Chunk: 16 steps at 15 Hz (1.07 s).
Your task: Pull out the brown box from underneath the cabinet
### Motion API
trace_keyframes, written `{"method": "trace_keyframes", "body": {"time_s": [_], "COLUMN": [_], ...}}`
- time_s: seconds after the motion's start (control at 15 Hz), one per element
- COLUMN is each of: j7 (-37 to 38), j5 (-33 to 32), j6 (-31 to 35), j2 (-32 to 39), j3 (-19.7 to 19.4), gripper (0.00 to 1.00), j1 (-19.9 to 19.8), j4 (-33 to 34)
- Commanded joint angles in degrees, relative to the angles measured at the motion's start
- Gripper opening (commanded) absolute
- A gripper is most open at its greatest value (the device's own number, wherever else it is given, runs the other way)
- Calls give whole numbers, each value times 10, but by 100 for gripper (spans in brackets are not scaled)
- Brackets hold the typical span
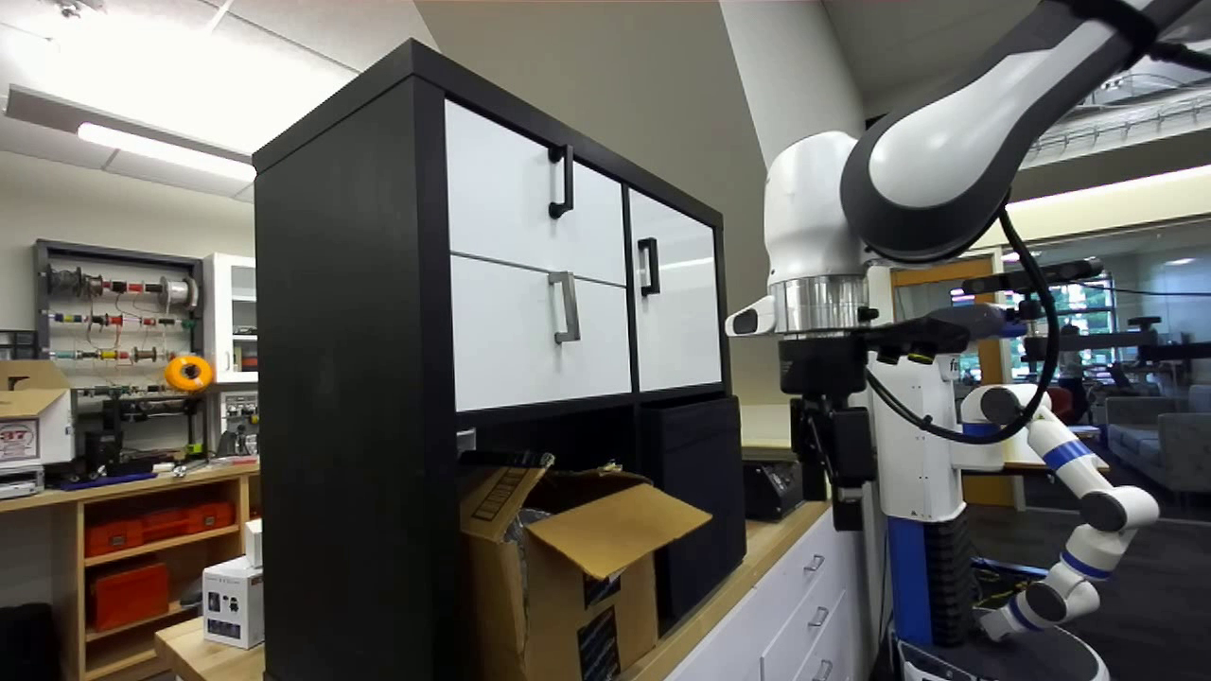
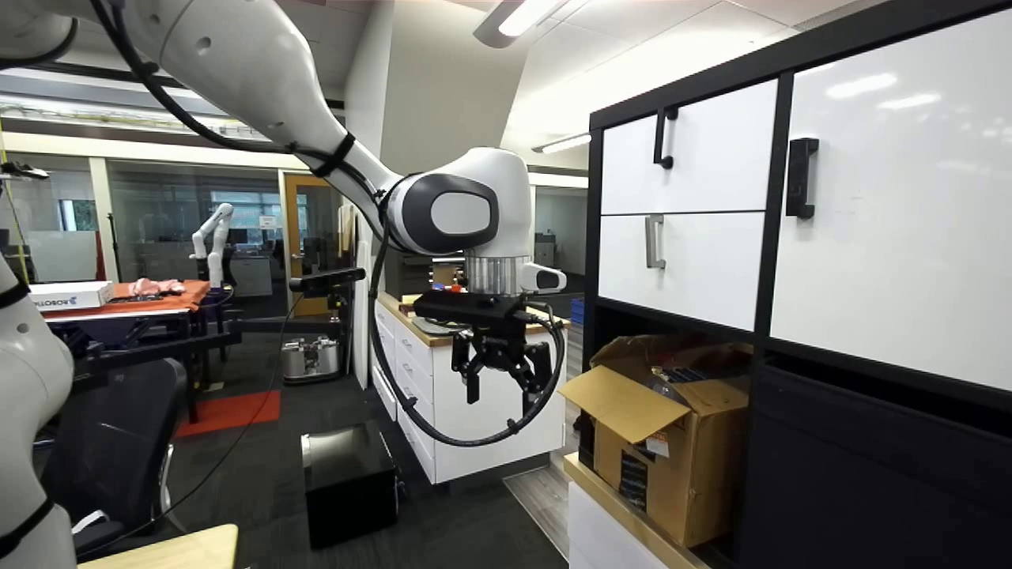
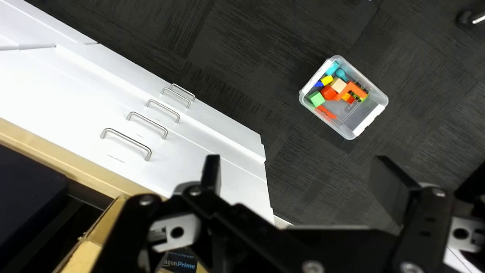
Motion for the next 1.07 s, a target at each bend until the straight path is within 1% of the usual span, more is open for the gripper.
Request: {"method": "trace_keyframes", "body": {"time_s": [0.0, 0.33, 0.67, 1.0], "j7": [4, -8, -24, -35], "j5": [-14, -22, -30, -79], "j6": [31, 67, 95, 151], "j2": [18, 63, 124, 176], "j3": [12, 28, 40, 42], "gripper": [100, 100, 100, 100], "j1": [-3, -1, -6, -12], "j4": [13, 43, 100, 152]}}
